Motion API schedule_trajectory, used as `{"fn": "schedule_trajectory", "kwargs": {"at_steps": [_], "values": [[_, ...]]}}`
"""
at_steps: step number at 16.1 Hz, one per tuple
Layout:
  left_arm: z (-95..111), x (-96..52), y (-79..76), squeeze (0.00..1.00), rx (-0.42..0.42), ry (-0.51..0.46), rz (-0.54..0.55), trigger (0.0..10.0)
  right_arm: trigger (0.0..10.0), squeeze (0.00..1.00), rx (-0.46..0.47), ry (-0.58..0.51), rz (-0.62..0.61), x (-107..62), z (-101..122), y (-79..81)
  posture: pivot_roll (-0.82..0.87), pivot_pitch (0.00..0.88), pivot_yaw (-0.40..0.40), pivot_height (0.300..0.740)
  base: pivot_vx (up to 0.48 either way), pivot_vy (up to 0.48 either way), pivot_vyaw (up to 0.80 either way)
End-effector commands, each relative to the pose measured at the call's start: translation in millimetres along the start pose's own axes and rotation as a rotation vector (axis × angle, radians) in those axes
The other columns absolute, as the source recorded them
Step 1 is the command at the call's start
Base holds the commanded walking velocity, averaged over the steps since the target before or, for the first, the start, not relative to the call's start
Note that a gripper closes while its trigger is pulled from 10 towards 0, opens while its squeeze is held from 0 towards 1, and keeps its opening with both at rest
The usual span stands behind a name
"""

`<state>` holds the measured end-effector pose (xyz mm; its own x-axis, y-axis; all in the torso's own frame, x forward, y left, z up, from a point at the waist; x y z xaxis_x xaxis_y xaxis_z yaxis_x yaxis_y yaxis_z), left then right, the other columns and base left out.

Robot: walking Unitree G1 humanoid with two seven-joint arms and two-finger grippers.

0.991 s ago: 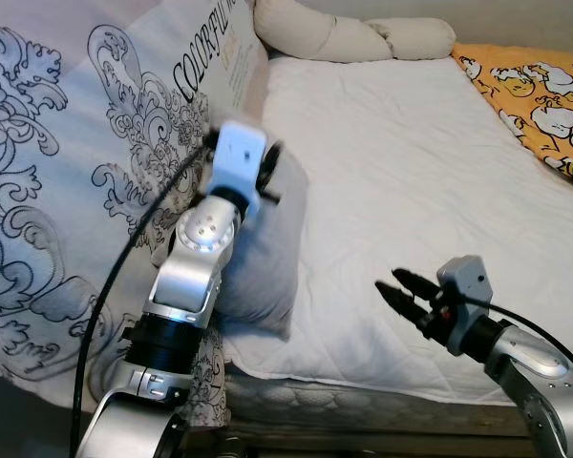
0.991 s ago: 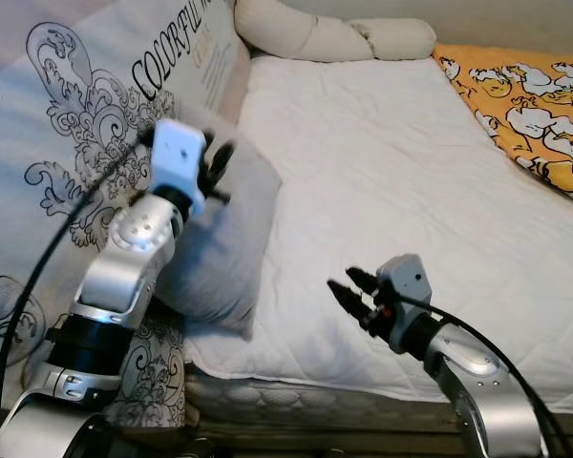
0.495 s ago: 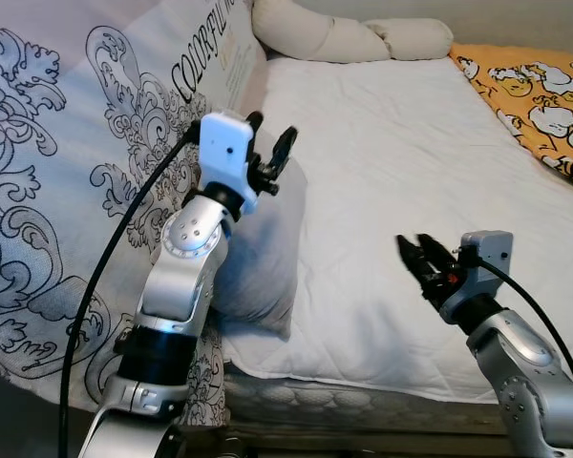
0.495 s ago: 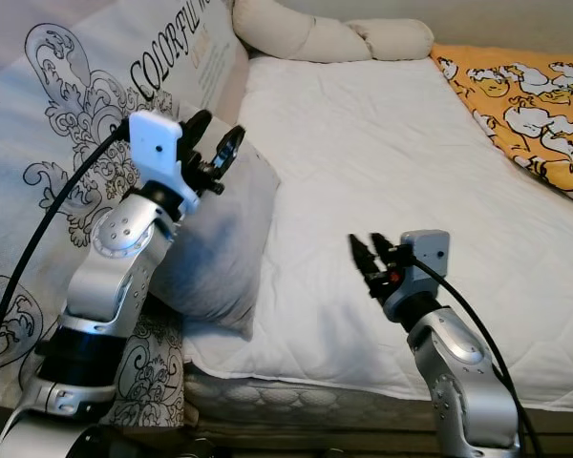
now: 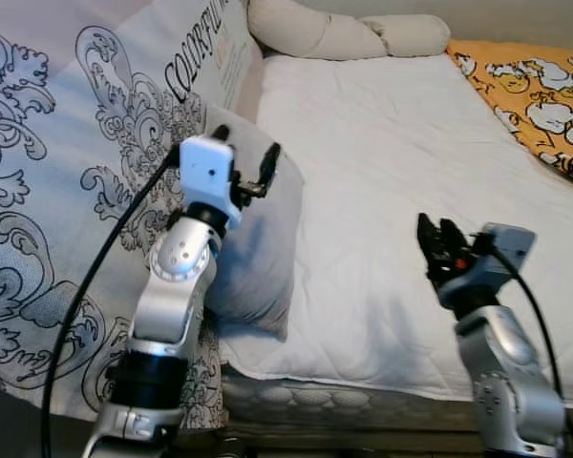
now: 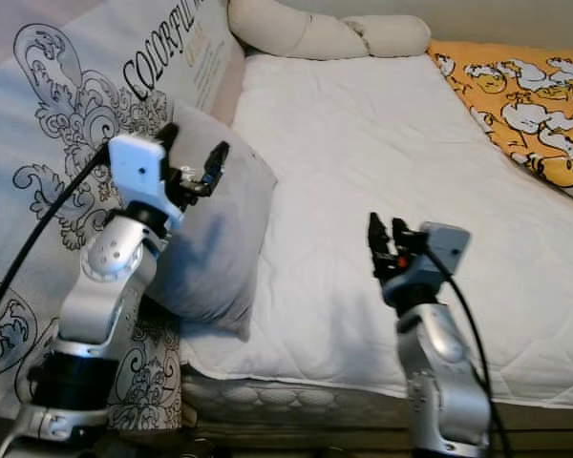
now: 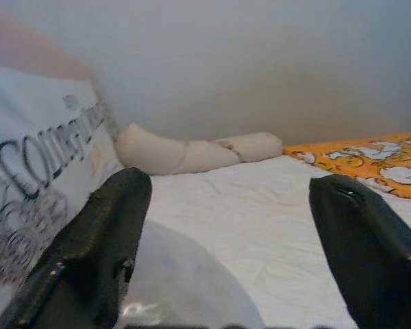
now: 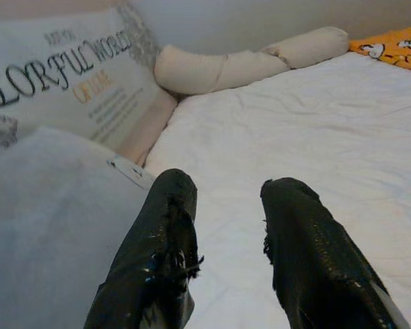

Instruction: Clean up the room

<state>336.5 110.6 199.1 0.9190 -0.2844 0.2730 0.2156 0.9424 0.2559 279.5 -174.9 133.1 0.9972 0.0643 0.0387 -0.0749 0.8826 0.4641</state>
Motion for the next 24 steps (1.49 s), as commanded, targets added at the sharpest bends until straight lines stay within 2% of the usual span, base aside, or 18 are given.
{"fn": "schedule_trajectory", "kwargs": {"at_steps": [1,2,4,5,6,8,10,13,16,18,19,24], "values": [[-0.6,-4.9,3.8,1.00,-0.031,0.003,0.011,10.0,10.0,0.00,0.055,-0.057,-0.024,1.8,7.2,2.8,0.00,0.000,0.015,0.740,0.000,0.000,0.00],[-0.6,-4.9,3.8,1.00,-0.031,0.003,0.011,10.0,10.0,0.00,0.055,-0.057,-0.024,1.8,7.2,2.8,0.00,0.000,0.015,0.740,0.000,0.000,0.00],[-5.4,-13.6,5.1,1.00,-0.091,0.020,-0.009,10.0,10.0,0.00,0.020,-0.045,-0.029,4.5,4.4,2.3,0.01,0.000,0.010,0.740,0.000,0.000,0.00],[-16.8,-20.2,11.4,1.00,-0.079,0.103,0.022,10.0,10.0,0.00,-0.027,-0.034,-0.057,6.2,2.3,0.1,0.01,0.000,0.007,0.740,0.000,0.000,0.00],[-17.5,-24.8,13.3,1.00,-0.053,0.086,0.002,10.0,10.0,0.00,-0.071,0.001,-0.081,7.2,-1.6,-1.4,0.01,0.000,0.005,0.740,0.000,0.000,0.00],[-23.7,-31.4,21.3,0.98,0.010,0.114,0.055,10.0,10.0,0.00,-0.129,0.013,-0.053,6.8,-5.0,0.6,0.01,0.000,0.004,0.740,0.000,0.000,0.00],[-25.9,-33.7,21.0,0.99,0.020,0.131,0.046,10.0,10.0,0.00,-0.157,0.028,-0.075,6.1,-8.4,-2.4,0.01,0.000,0.004,0.740,0.000,0.000,0.00],[-29.0,-36.8,21.5,0.98,0.024,0.155,0.067,10.0,10.0,0.00,-0.110,-0.035,-0.108,5.3,-3.1,-4.7,0.01,0.000,0.010,0.740,0.000,-0.411,0.00],[-33.9,-42.1,21.6,0.98,0.025,0.179,0.074,10.0,10.0,0.00,-0.250,-0.051,-0.156,8.4,0.0,-10.7,0.02,0.000,-0.006,0.740,0.000,-0.437,0.00],[-36.0,-43.4,20.9,0.98,0.021,0.188,0.081,10.0,10.0,0.00,-0.246,-0.010,-0.163,9.9,-3.3,-13.0,0.03,0.000,-0.019,0.740,0.000,-0.439,0.00],[-38.6,-42.5,20.6,0.98,0.025,0.200,0.083,10.0,10.0,0.00,-0.281,-0.007,-0.135,11.2,-4.5,-9.3,0.02,0.000,-0.014,0.740,0.000,-0.439,0.00],[-47.2,-45.7,19.7,0.98,0.036,0.238,0.086,10.0,10.0,0.00,-0.311,0.013,-0.114,14.1,-4.7,-5.2,0.00,0.000,-0.012,0.740,0.000,-0.437,0.00]]}}
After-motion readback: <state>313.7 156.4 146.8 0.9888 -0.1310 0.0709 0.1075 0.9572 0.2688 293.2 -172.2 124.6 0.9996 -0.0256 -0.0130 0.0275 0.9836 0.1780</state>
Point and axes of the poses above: a point about 5 cm out from each wrist's last joint towards the gripper, its own x axis pointing out of the wrist towards the gripper, its own z axis along the axis of the wrist's last joint, y = z × x, the point moved 2 cm from there along x, pointing out of the wrist towards the gripper, and after that the axes turned 10 degrees about x, right-handed, at the moved point
